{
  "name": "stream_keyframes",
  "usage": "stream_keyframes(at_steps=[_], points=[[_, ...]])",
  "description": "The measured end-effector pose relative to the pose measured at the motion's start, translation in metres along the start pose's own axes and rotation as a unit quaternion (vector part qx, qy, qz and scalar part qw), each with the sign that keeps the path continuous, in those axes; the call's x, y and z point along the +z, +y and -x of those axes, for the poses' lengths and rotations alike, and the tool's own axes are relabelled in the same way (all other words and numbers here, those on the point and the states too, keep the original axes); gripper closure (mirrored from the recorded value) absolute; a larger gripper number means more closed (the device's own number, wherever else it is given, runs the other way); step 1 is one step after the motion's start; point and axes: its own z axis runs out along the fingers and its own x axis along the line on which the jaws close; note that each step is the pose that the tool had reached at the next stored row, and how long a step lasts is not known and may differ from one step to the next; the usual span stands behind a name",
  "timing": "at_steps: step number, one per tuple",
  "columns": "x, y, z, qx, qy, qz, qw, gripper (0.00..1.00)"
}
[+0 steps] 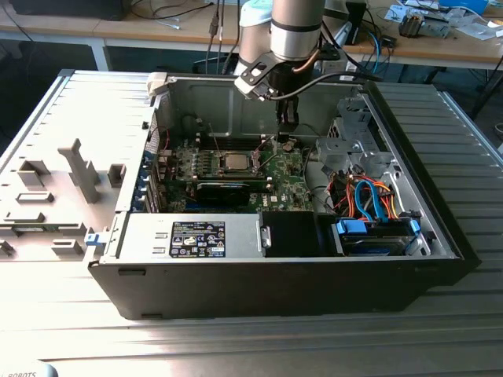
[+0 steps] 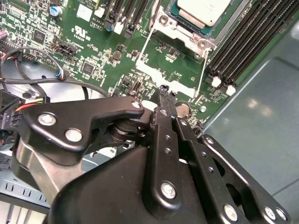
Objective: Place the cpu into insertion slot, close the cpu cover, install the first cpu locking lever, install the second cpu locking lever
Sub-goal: 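Close the cpu cover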
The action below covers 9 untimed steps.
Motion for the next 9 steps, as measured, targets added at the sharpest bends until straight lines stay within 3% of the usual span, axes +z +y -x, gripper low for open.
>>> stream_keyframes(at_steps=[9], points=[[0.0020, 0.0061, -0.0018, 0.000, -0.0001, -0.0021, 1.00000, 0.89]])
